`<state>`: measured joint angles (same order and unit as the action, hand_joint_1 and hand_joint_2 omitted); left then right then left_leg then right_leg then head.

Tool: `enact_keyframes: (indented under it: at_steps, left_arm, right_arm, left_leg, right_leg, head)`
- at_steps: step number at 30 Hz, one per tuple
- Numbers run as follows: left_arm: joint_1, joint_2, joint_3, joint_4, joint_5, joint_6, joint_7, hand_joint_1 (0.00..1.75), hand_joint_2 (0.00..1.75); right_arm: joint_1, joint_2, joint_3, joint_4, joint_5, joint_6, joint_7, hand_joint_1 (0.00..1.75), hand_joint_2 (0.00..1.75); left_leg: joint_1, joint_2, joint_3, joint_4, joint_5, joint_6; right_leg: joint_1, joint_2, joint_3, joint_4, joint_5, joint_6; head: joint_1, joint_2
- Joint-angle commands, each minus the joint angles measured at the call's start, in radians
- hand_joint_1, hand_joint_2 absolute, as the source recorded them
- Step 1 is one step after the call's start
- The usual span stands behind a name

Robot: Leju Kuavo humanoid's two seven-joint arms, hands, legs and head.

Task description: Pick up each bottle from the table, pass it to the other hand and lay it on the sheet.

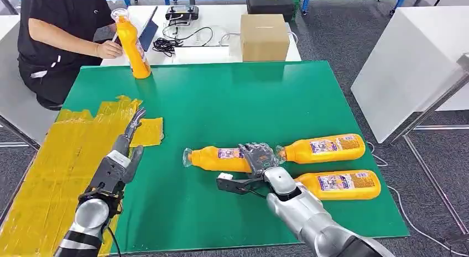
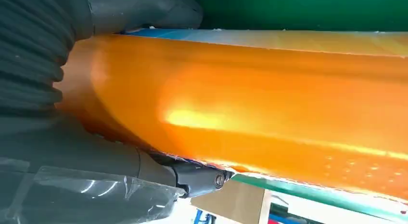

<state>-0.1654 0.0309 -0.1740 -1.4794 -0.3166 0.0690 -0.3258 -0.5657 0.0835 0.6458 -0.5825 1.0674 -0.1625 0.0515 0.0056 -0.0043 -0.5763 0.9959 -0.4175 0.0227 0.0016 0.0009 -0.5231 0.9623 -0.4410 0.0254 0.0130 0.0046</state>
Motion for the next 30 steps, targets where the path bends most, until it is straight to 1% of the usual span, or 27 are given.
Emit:
enact_keyframes:
  at_steps: [1,4,5,6,7,8,9,10,11,13,15,17,20,22,23,24,30]
  left_arm:
    - [-0.026,-0.015,0.017,0.060,-0.001,-0.002,0.002,0.00,0.00]
    - [-0.026,-0.015,0.017,0.060,-0.001,-0.002,0.002,0.00,0.00]
    - [0.076,-0.250,0.240,0.043,0.251,-0.220,0.179,0.00,1.75]
    - [0.153,-0.257,0.170,0.058,0.628,-0.226,0.080,0.00,1.75]
    - [0.187,-0.256,0.122,0.086,0.839,-0.225,0.006,0.00,1.75]
    - [0.198,-0.242,0.082,0.099,0.850,-0.212,-0.036,0.00,1.75]
    - [0.198,-0.229,0.060,0.101,0.879,-0.201,-0.054,0.00,1.75]
    - [0.193,-0.218,0.052,0.096,0.896,-0.198,-0.054,0.00,1.75]
    - [0.185,-0.210,0.054,0.090,0.907,-0.188,-0.046,0.00,1.75]
    - [0.176,-0.207,0.062,0.083,0.915,-0.183,-0.033,0.00,1.75]
    - [0.173,-0.206,0.064,0.082,0.916,-0.182,-0.030,0.00,1.75]
    - [0.171,-0.205,0.066,0.080,0.917,-0.181,-0.025,0.00,1.75]
    - [0.172,-0.208,0.069,0.086,0.918,-0.181,-0.021,0.00,1.75]
    - [0.173,-0.208,0.068,0.087,0.918,-0.183,-0.020,0.00,1.75]
    - [0.174,-0.209,0.068,0.085,0.918,-0.184,-0.020,0.00,1.75]
    - [0.174,-0.208,0.065,0.082,0.916,-0.185,-0.020,0.00,1.75]
    - [0.173,-0.208,0.054,0.071,0.903,-0.185,-0.024,0.00,1.75]
  right_arm:
    - [0.028,-0.007,-0.004,0.030,-0.006,0.008,-0.003,1.75,1.75]
    - [0.028,-0.007,-0.004,0.030,-0.006,0.008,-0.003,1.75,1.75]
    - [0.183,0.067,-0.184,-0.221,-0.257,-0.180,-0.255,1.75,1.75]
    - [0.259,0.068,-0.075,-0.498,-0.410,-0.172,-0.471,1.75,1.75]
    - [0.300,0.040,0.021,-0.680,-0.391,-0.156,-0.307,1.75,1.75]
    - [0.302,0.020,0.080,-0.750,-0.389,-0.159,-0.226,1.75,1.75]
    - [0.295,0.004,0.111,-0.765,-0.384,-0.195,-0.189,1.75,1.75]
    - [0.287,-0.003,0.119,-0.748,-0.398,-0.220,-0.193,1.75,1.75]
    - [0.279,-0.009,0.118,-0.721,-0.423,-0.243,-0.215,1.75,1.75]
    - [0.273,-0.013,0.112,-0.692,-0.440,-0.254,-0.242,1.75,1.75]
    - [0.272,-0.015,0.111,-0.688,-0.443,-0.256,-0.247,1.75,1.75]
    - [0.269,-0.015,0.108,-0.677,-0.449,-0.258,-0.257,1.75,1.75]
    - [0.271,-0.007,0.099,-0.669,-0.449,-0.261,-0.271,1.75,1.75]
    - [0.273,-0.006,0.096,-0.671,-0.449,-0.260,-0.273,1.75,1.75]
    - [0.273,-0.007,0.096,-0.672,-0.449,-0.259,-0.273,1.75,1.75]
    - [0.273,-0.007,0.095,-0.671,-0.449,-0.256,-0.273,1.75,1.75]
    - [0.271,0.000,0.082,-0.643,-0.465,-0.238,-0.270,1.75,1.75]
  left_leg:
    - [0.000,-0.002,0.001,-0.001,0.000,-0.001]
    - [0.000,-0.002,0.001,-0.001,0.000,-0.001]
    - [0.000,-0.002,0.001,-0.001,0.000,0.000]
    - [0.001,-0.002,0.001,-0.002,0.000,-0.001]
    - [0.000,0.003,0.004,-0.003,-0.002,0.000]
    - [0.000,0.005,0.006,-0.005,-0.003,-0.001]
    - [-0.001,0.004,0.004,-0.003,-0.003,-0.001]
    - [-0.002,0.003,0.001,-0.001,-0.004,-0.001]
    - [-0.001,0.004,0.000,0.001,-0.006,-0.001]
    - [0.000,-0.001,-0.007,0.000,-0.003,-0.002]
    - [0.000,-0.007,-0.005,0.000,-0.003,-0.002]
    - [0.000,-0.005,-0.010,0.000,-0.002,-0.001]
    - [0.000,-0.001,-0.007,-0.001,-0.003,-0.001]
    - [0.000,-0.002,-0.008,-0.001,-0.002,-0.001]
    - [0.000,-0.002,-0.005,-0.001,-0.003,-0.002]
    - [0.000,-0.004,-0.008,-0.001,-0.002,-0.001]
    - [0.000,-0.003,-0.006,-0.001,-0.002,-0.001]
  right_leg:
    - [0.000,-0.002,0.002,-0.002,0.000,0.000]
    - [0.000,-0.002,0.002,-0.002,0.000,0.000]
    - [0.000,-0.002,0.002,-0.002,0.000,0.000]
    - [0.001,-0.002,0.002,-0.002,0.000,0.000]
    - [0.000,0.002,0.004,-0.004,-0.001,0.000]
    - [0.000,0.005,0.006,-0.006,-0.001,0.001]
    - [0.000,0.004,0.006,-0.003,-0.002,0.001]
    - [-0.002,0.003,0.001,0.001,-0.002,0.001]
    - [0.000,0.004,-0.001,0.001,-0.003,0.001]
    - [0.000,0.001,-0.007,-0.001,-0.002,0.001]
    - [-0.001,-0.004,-0.005,-0.001,-0.003,0.000]
    - [-0.001,-0.003,-0.009,0.000,-0.002,0.000]
    - [0.000,0.000,-0.007,-0.002,-0.001,0.000]
    - [-0.001,-0.002,-0.008,-0.001,-0.001,0.000]
    - [0.000,-0.003,-0.004,-0.002,-0.003,0.001]
    - [0.000,-0.003,-0.007,-0.001,-0.001,0.000]
    - [0.000,-0.003,-0.005,-0.001,-0.002,0.000]
  head:
    - [0.000,0.000]
    - [0.000,0.000]
    - [0.000,0.000]
    - [0.000,0.000]
    - [0.000,0.000]
    - [0.000,0.000]
    - [0.001,0.000]
    - [0.000,0.000]
    - [-0.001,0.000]
    - [-0.001,0.000]
    - [-0.002,0.000]
    - [-0.001,0.000]
    - [-0.001,0.000]
    - [-0.001,0.000]
    - [-0.001,0.000]
    - [-0.001,0.000]
    - [-0.001,0.000]
